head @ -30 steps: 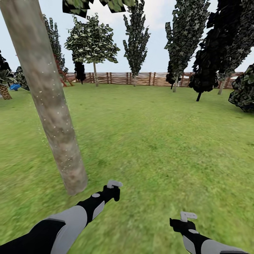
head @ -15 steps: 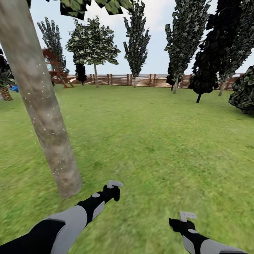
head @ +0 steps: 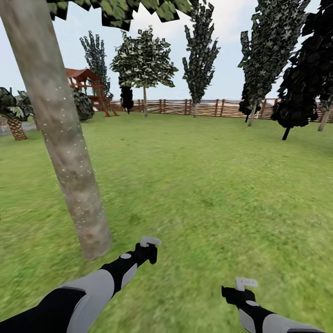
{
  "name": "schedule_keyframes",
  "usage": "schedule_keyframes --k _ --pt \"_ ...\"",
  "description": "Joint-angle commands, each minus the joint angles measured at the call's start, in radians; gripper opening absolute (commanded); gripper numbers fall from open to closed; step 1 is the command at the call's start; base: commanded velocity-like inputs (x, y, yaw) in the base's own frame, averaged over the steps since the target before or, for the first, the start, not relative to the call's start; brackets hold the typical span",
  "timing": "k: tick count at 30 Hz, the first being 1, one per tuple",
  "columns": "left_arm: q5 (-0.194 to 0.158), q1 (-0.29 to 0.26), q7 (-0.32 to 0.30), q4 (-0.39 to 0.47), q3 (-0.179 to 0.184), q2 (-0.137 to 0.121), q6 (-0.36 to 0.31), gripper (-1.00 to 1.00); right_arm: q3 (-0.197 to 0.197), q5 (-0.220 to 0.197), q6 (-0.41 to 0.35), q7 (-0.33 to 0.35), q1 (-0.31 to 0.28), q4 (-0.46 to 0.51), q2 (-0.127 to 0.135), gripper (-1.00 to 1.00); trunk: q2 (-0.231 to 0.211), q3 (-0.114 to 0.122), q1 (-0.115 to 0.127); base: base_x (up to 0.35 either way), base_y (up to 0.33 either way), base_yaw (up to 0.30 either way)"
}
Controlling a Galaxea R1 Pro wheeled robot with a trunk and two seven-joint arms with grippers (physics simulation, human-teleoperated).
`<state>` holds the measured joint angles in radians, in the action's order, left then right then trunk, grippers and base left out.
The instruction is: In the garden, pick up the pesticide atomizer on the floor and spray pesticide onto both trees until each tree trunk is fully covered.
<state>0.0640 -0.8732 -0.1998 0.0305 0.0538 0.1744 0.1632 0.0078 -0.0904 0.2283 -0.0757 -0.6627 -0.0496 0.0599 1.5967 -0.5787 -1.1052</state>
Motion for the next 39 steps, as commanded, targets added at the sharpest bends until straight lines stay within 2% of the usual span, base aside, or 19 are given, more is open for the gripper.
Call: schedule_keyframes --k 1,12,39 --pt "0.007 -0.001 0.002 -0.001 0.004 0.000 0.006 -1.00 0.001 -0.009 0.008 0.002 -0.002 -0.004 0.000 1.00 0.001 0.001 0.000 0.247 -0.277 0.120" --pt "0.007 -0.001 0.002 -0.001 0.004 0.000 0.006 -1.00 0.001 -0.007 0.050 0.002 -0.002 -0.004 0.000 1.00 0.001 0.018 0.000 0.253 -0.269 0.037" --pt "0.007 -0.001 0.002 -0.001 0.003 0.000 0.004 -1.00 0.001 -0.006 0.052 0.002 -0.002 -0.004 0.000 1.00 0.001 0.063 0.000 0.263 -0.255 0.000"
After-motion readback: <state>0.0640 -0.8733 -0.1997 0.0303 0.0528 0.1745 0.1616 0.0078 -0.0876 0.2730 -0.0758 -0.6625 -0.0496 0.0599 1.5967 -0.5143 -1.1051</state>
